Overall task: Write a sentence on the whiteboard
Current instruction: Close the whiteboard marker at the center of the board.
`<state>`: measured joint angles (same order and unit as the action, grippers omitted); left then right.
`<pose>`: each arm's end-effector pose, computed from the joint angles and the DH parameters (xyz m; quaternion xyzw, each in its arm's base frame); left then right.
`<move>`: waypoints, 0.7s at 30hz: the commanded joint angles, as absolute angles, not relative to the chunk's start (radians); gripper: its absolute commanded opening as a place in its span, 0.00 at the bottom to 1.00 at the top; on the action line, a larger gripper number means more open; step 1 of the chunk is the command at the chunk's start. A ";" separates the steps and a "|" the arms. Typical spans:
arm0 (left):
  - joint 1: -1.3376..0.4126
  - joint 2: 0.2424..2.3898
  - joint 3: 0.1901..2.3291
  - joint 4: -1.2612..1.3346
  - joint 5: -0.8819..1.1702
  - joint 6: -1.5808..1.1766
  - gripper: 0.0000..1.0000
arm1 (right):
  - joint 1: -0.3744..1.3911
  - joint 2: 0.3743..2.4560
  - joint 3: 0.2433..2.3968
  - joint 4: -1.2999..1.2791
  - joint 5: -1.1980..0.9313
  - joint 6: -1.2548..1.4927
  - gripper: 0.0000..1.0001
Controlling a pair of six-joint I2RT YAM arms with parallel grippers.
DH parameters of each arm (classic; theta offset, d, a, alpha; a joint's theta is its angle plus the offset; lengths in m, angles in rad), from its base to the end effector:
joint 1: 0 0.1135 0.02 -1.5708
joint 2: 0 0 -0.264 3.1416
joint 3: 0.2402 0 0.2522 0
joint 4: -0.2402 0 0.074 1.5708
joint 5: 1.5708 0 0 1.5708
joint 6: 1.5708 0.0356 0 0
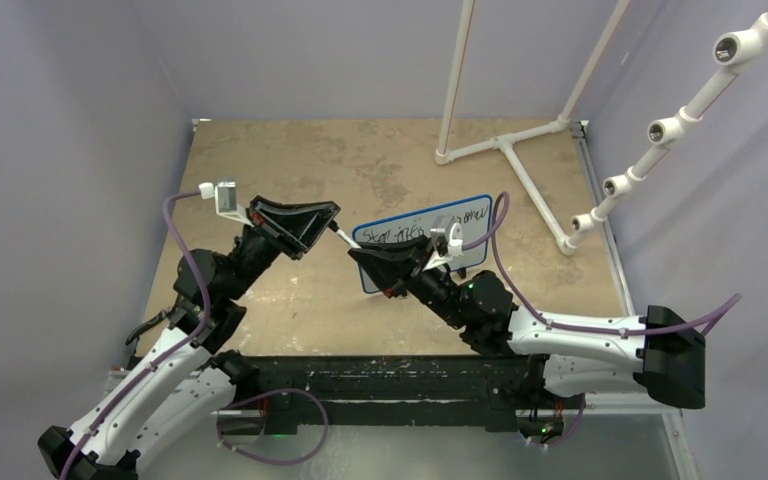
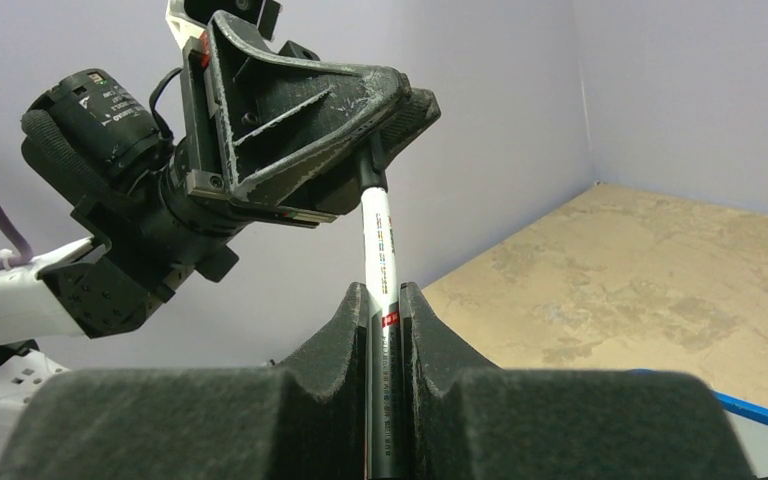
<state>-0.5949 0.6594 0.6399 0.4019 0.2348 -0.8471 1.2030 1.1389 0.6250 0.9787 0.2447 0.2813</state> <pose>0.1264 -0.0955 0.3710 0.0264 0.5638 -0.5925 0.5748 0.0977 0.2296 0.3337 -0.1388 0.5131 0.5236 0.6658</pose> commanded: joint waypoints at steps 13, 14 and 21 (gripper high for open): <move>-0.675 0.679 0.550 0.172 0.649 -0.744 0.00 | 1.122 1.208 0.810 1.091 0.382 0.310 0.00; -0.675 0.677 0.548 0.163 0.649 -0.739 0.00 | 1.121 1.209 0.811 1.095 0.385 0.310 0.00; -0.675 0.667 0.575 0.074 0.614 -0.691 0.00 | 1.117 1.198 0.803 1.108 0.396 0.287 0.00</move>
